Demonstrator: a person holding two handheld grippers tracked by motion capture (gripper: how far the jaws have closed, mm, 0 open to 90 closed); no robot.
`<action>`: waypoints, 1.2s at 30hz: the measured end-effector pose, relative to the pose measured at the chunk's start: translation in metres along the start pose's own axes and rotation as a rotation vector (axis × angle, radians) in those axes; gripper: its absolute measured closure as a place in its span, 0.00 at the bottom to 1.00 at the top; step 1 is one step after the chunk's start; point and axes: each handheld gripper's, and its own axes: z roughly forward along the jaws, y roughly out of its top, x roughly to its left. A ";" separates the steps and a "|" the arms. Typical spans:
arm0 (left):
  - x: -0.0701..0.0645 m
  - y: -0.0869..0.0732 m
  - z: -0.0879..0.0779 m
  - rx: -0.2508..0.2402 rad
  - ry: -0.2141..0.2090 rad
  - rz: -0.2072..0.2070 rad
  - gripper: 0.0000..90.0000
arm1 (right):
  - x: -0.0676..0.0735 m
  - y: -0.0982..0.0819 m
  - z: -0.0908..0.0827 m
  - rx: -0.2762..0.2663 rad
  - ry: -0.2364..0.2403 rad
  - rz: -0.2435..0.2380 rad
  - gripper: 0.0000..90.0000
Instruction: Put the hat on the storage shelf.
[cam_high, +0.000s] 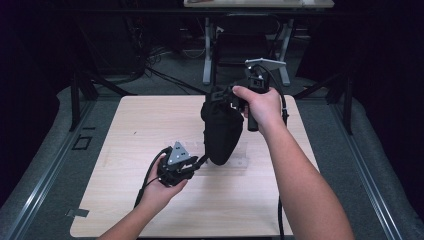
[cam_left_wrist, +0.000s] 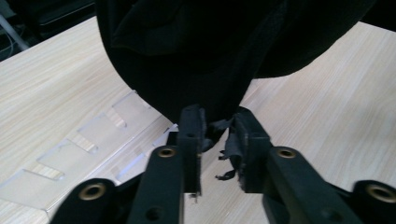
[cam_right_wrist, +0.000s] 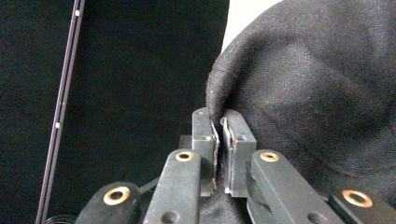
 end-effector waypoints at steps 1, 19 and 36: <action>-0.003 0.001 0.001 0.007 0.013 0.021 0.90 | 0.000 0.000 0.000 0.004 -0.001 -0.007 0.94; -0.004 -0.002 -0.001 0.011 0.044 0.050 0.93 | 0.006 -0.003 -0.026 -0.044 0.037 -0.022 0.83; 0.002 -0.009 -0.004 0.027 0.065 0.046 0.94 | -0.008 -0.006 -0.050 -0.064 -0.003 -0.007 0.81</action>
